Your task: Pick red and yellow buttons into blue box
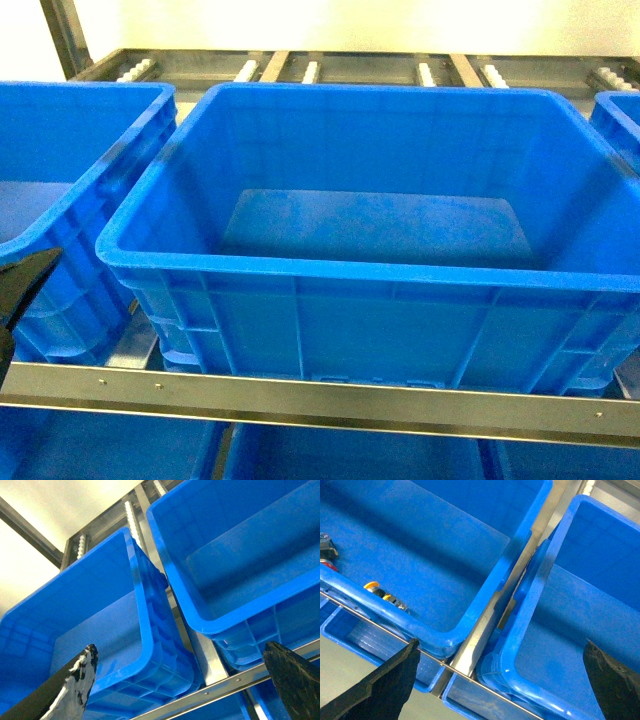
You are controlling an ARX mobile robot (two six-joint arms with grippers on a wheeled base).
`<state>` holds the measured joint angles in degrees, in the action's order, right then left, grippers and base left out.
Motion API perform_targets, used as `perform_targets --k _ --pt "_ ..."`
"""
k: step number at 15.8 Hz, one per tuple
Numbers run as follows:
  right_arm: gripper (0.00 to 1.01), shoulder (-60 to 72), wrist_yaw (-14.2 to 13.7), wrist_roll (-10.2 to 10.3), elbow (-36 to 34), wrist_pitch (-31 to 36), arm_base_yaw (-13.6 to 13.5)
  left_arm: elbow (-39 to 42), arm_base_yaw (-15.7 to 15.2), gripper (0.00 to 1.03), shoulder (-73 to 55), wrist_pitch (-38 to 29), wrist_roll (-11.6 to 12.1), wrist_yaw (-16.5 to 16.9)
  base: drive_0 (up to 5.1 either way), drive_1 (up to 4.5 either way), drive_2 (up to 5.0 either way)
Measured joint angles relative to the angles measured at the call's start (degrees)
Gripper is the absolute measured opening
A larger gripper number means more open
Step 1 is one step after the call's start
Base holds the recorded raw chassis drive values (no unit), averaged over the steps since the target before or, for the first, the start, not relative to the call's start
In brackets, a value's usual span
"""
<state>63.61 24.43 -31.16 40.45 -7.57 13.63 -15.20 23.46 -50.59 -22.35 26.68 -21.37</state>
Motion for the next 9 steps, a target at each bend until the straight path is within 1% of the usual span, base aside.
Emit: perform_targets --k 2,7,9 --pt "0.98 0.0 0.0 0.0 0.0 0.0 0.0 0.0 0.0 0.98 0.0 0.0 -0.7 0.0 0.0 0.0 0.0" --pt "0.98 0.0 -0.2 0.0 0.0 -0.1 0.3 0.0 0.1 0.98 -0.1 0.0 -0.8 0.3 0.0 0.0 0.0" --pt "0.98 0.0 -0.1 0.0 0.0 -0.1 0.3 0.0 0.1 0.98 0.0 0.0 -0.8 0.2 -4.3 0.4 4.3"
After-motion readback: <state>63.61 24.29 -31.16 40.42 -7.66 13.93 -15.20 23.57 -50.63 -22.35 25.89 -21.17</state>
